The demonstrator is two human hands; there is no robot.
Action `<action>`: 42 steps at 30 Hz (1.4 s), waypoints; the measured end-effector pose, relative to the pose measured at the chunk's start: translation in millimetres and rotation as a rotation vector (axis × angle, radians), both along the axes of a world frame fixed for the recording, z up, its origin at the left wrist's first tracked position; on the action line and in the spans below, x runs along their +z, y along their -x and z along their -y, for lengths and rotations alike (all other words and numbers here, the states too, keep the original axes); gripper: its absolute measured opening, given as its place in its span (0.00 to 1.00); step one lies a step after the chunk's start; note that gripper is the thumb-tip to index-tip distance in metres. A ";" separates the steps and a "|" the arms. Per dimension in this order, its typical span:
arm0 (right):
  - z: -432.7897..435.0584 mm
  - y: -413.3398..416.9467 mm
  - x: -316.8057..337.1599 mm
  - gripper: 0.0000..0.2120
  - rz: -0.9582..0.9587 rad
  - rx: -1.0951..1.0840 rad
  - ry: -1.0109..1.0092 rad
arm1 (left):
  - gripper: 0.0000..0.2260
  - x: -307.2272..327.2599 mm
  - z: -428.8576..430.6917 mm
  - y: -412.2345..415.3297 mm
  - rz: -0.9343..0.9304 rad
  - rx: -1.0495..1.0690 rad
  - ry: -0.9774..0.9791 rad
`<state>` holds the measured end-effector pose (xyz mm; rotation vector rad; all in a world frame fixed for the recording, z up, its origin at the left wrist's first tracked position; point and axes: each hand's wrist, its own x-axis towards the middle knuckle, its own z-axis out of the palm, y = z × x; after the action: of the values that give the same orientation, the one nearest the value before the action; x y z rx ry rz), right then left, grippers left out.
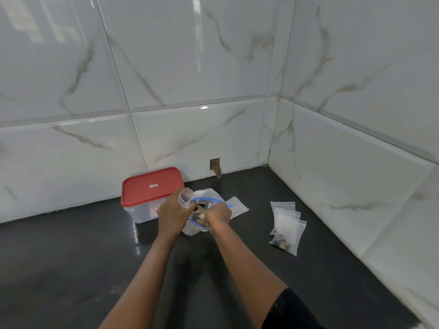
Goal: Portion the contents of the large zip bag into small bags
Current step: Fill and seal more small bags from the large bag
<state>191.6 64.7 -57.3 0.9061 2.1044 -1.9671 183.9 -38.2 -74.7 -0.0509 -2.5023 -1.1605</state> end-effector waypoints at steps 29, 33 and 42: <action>1.4 18.7 -9.2 0.14 0.052 -0.055 -0.055 | 0.20 2.2 -9.2 4.5 0.003 0.021 -0.006; 3.9 21.2 -12.8 0.12 0.093 -0.007 -0.107 | 0.20 0.6 -9.5 4.2 -0.004 0.017 0.006; 0.2 16.2 -21.2 0.13 0.098 -0.014 -0.071 | 0.20 -2.9 -15.2 -0.5 -0.016 0.002 0.039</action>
<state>175.4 64.4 -78.5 1.0098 2.1313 -1.8253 184.3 -23.0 -77.6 -0.0681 -2.5103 -1.1062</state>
